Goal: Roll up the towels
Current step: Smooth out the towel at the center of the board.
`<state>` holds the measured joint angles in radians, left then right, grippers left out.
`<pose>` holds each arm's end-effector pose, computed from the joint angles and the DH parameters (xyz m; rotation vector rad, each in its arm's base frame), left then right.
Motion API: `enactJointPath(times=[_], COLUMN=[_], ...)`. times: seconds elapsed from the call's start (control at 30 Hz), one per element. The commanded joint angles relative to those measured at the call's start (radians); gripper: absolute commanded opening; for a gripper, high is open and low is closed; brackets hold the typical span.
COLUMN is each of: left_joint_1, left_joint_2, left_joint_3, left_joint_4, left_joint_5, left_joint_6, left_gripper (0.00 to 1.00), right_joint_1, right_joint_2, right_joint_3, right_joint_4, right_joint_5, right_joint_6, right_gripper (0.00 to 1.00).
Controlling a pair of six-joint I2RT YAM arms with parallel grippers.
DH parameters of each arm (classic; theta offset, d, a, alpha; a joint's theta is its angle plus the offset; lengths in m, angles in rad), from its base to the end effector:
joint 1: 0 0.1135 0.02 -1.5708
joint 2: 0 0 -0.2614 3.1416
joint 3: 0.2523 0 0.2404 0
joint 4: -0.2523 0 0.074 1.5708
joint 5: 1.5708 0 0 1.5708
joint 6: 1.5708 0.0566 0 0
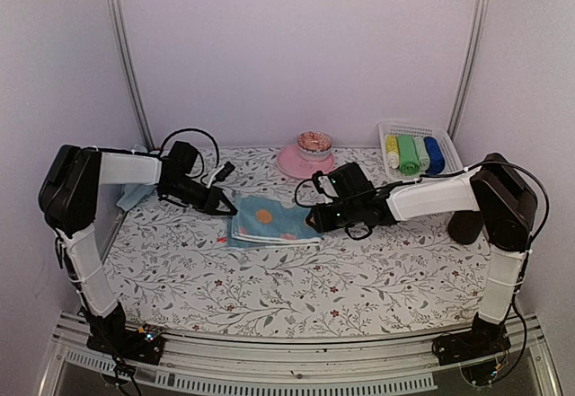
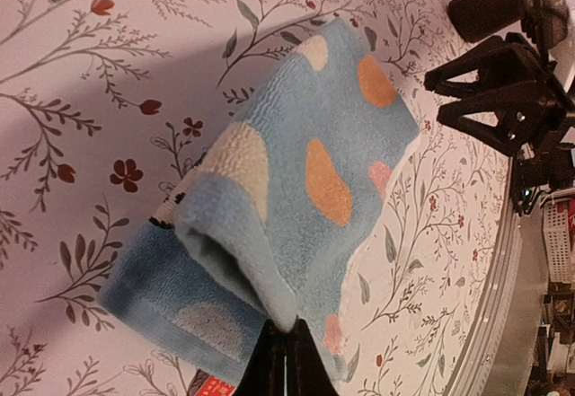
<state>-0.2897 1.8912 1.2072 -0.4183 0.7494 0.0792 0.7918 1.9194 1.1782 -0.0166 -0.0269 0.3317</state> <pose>0.3462 -0.1434 0.1580 0.7061 2.4740 -1.0660 0.2914 0.2974 0.1565 -0.5618 2.3379 0.5787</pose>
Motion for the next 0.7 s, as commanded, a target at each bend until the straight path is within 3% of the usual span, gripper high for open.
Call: enactJointPath(times=[0.0, 0.67], left_joint_1=[0.035, 0.032], left_joint_2=[-0.006, -0.003], left_joint_3=[0.001, -0.039], left_joint_4=[-0.043, -0.072], left_joint_5=[0.019, 0.061], left_joint_6=[0.022, 0.012], left_gripper=[0.00, 0.00], right_joint_1=[0.006, 0.007], right_joint_2=[-0.025, -0.008], right_joint_3=[-0.007, 0.013], right_joint_4=[0.003, -0.005], right_joint_5=[0.027, 0.039], right_joint_6=[-0.014, -0.018], right_gripper=[0.38, 0.39])
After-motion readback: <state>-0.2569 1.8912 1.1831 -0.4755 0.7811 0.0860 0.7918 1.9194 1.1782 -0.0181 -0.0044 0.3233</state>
